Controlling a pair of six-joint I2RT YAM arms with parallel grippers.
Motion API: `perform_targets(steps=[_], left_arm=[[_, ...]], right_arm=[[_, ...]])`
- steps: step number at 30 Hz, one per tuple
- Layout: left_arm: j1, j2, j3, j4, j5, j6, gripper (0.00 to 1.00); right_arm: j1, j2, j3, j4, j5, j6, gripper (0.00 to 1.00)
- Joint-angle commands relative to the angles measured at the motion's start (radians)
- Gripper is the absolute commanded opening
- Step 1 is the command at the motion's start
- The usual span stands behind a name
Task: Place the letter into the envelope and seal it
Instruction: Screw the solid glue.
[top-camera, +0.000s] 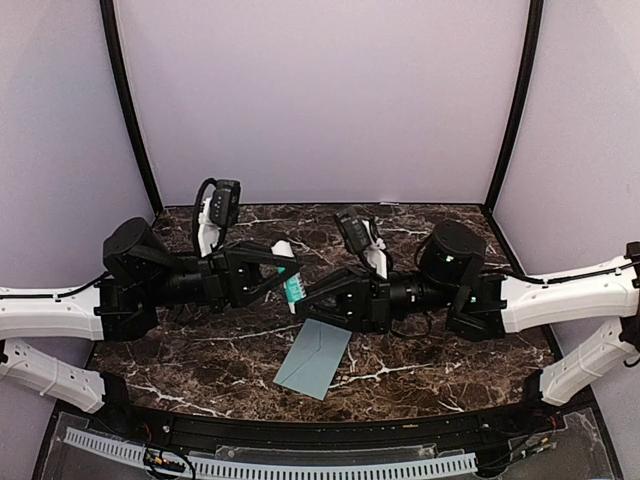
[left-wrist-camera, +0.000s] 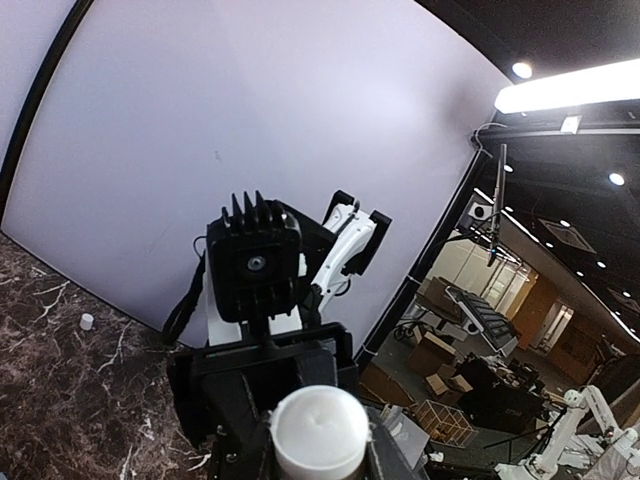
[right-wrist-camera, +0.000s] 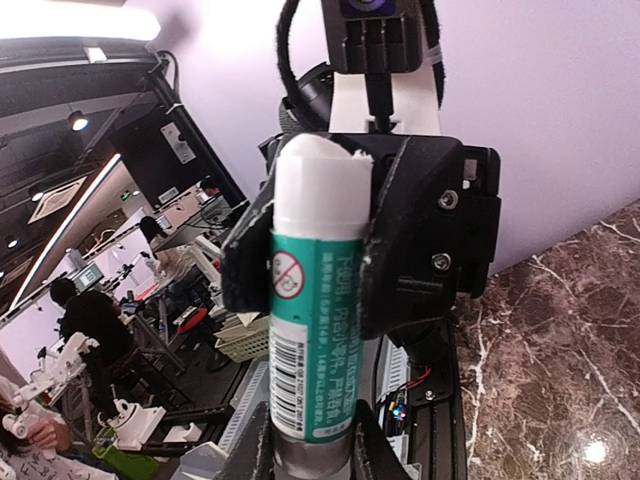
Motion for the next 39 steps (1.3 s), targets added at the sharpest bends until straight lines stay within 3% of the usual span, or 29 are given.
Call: perform_targets(steps=[1,4,14,21,25,29,33,39], left_arm=[[0.005,-0.043,0.002,-0.106,-0.082,0.047,0.00],[0.004,-0.046,0.015,-0.221,-0.176,0.079,0.00],[0.004,0.005,0.029,-0.347,-0.395,0.047,0.00],[0.004,0.009,-0.003,-0.362,-0.472,-0.022,0.00],[0.004,-0.004,-0.015,-0.356,-0.469,-0.026,0.00],[0.011,-0.036,-0.041,-0.300,-0.426,-0.021,0.00],[0.040,-0.075,-0.075,-0.207,-0.328,-0.038,0.00],[0.057,-0.075,-0.088,-0.067,-0.144,-0.044,0.00]], right_arm=[[0.009,-0.050,0.062,-0.215,0.192,-0.099,0.05],[0.010,-0.055,0.111,-0.381,0.313,-0.147,0.03],[0.041,0.082,0.330,-0.786,0.747,-0.148,0.03],[0.082,0.201,0.465,-0.923,0.908,-0.122,0.05],[0.083,0.179,0.439,-0.897,0.899,-0.119,0.08],[0.081,0.108,0.368,-0.824,0.851,-0.140,0.19],[0.066,0.014,0.266,-0.696,0.721,-0.166,0.37],[-0.011,-0.139,0.078,-0.434,0.397,-0.130,0.66]])
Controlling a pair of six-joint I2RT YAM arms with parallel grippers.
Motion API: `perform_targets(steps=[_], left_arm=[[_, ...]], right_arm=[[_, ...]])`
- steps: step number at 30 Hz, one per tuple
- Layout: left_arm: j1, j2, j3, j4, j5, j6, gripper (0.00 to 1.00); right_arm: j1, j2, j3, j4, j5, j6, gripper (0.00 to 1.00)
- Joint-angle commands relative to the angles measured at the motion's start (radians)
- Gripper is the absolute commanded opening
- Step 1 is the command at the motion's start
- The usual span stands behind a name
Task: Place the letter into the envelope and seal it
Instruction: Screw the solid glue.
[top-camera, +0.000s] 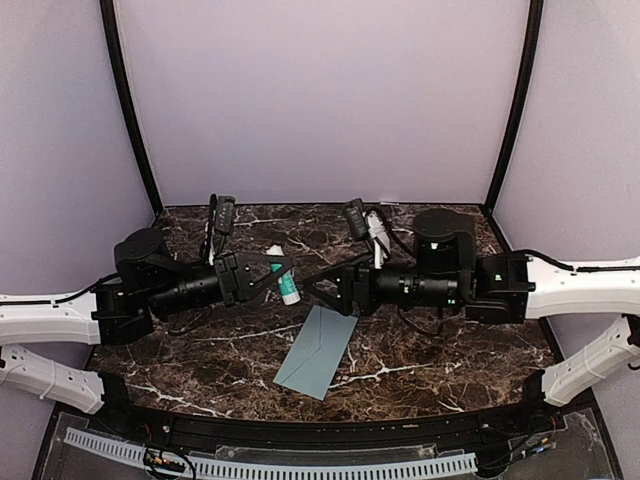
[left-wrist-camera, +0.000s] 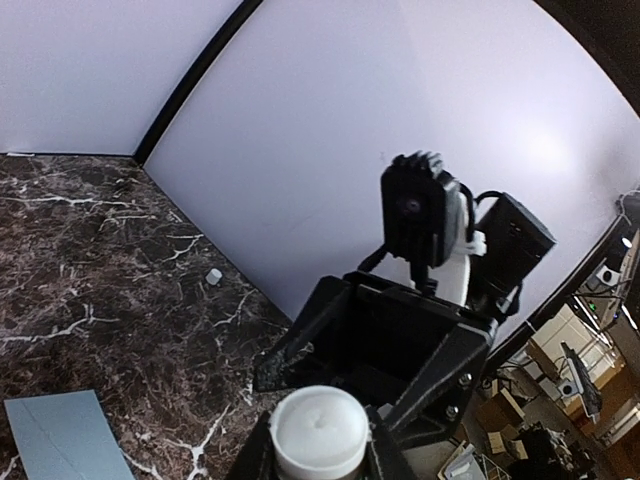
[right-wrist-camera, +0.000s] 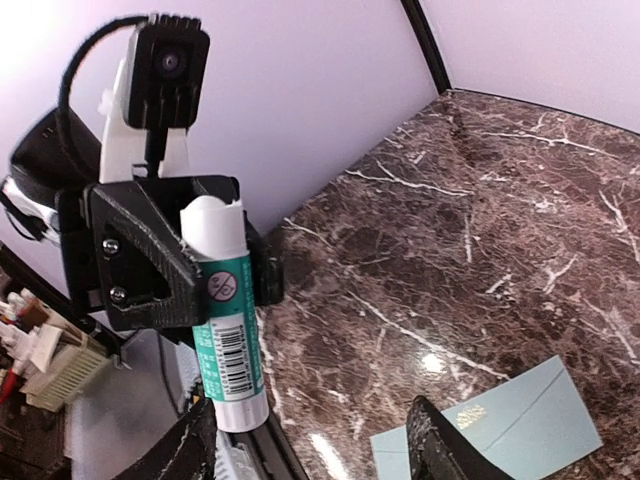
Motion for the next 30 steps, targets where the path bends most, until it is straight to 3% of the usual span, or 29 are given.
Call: perform_targets(steps=[1,7,18,22,30], left_arm=[[0.008,-0.023,-0.019,0.180,0.189,-0.009,0.00],[0.008,-0.008,-0.019,0.323,0.304,-0.015,0.00],[0.009,0.029,-0.011,0.391,0.360,-0.033,0.00],[0.008,0.031,-0.010,0.394,0.364,-0.034,0.00],[0.008,0.041,-0.004,0.390,0.368,-0.034,0.00]], right_arm=[[-0.055,-0.087,-0.109,0.274,-0.254,0.039,0.70],[-0.067,-0.110,-0.143,0.375,-0.406,0.048,0.75],[-0.016,-0.007,-0.097,0.465,-0.551,0.045,0.58],[-0.002,0.038,-0.080,0.517,-0.599,0.063,0.47],[0.016,0.064,-0.061,0.533,-0.564,0.070,0.38]])
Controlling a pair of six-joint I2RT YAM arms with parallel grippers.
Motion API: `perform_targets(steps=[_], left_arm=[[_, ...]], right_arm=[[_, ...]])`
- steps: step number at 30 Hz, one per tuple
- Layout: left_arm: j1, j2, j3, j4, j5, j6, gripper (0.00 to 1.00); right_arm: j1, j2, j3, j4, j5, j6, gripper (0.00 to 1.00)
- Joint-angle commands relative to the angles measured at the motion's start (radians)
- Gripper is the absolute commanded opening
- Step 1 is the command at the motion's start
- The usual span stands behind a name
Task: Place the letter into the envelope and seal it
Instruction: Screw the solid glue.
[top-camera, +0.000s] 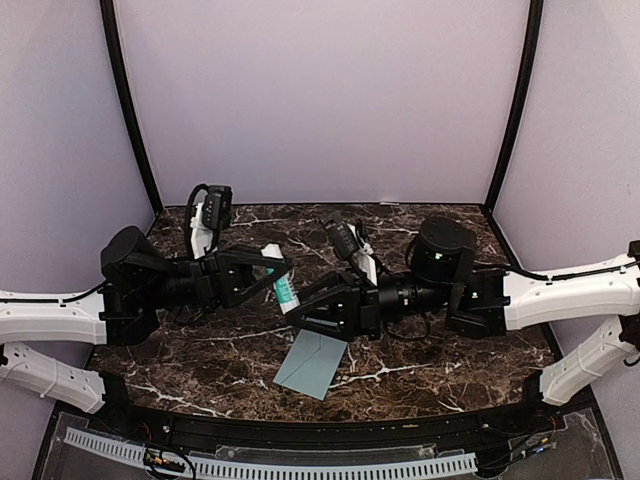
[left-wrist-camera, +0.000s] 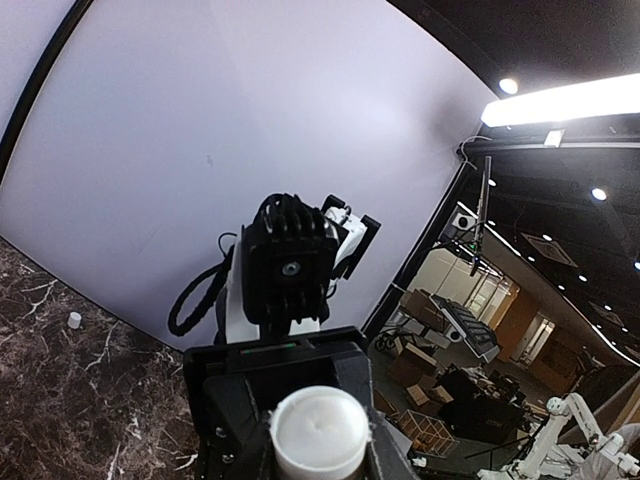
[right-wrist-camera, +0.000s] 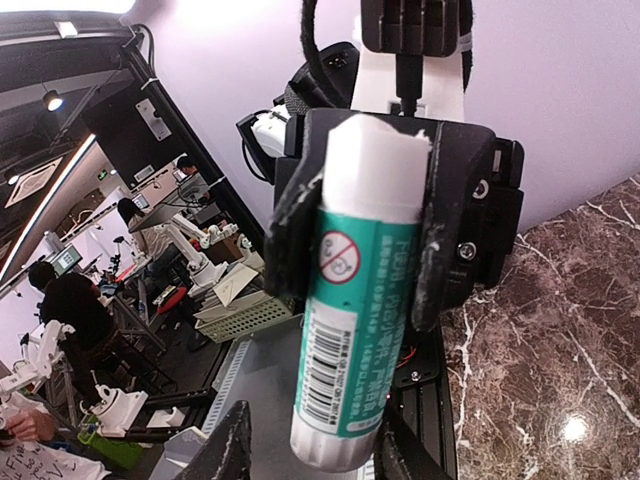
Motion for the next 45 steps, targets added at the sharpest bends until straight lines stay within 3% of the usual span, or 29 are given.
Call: perform_targets(steps=[1,14,20,25,33,39,42,45], left_arm=[[0.005,0.004,0.007,0.045,0.026,-0.001,0.00],[0.006,-0.001,0.019,0.011,0.018,0.022,0.00],[-0.014,-0.003,0.094,-0.269,-0.122,0.142,0.00],[-0.035,0.035,0.159,-0.488,-0.323,0.158,0.00],[-0.040,0.108,0.129,-0.505,-0.507,0.023,0.00],[-0.042,0.118,0.110,-0.484,-0.517,-0.022,0.00],[-0.042,0.101,0.085,-0.449,-0.518,-0.036,0.00],[-0.039,0.077,0.058,-0.413,-0.496,-0.035,0.00]], right_arm=[[0.011,0.000,0.030,0.067,0.026,0.005,0.37],[0.012,-0.032,0.025,0.006,0.133,-0.026,0.10],[0.012,-0.043,0.079,-0.246,0.403,-0.069,0.02],[0.016,-0.009,0.156,-0.448,0.702,-0.080,0.00],[0.052,0.156,0.338,-0.705,1.029,-0.093,0.00],[0.084,0.251,0.419,-0.759,1.111,-0.078,0.02],[0.084,0.228,0.387,-0.725,1.075,-0.066,0.03],[0.084,0.149,0.307,-0.632,1.015,-0.079,0.12]])
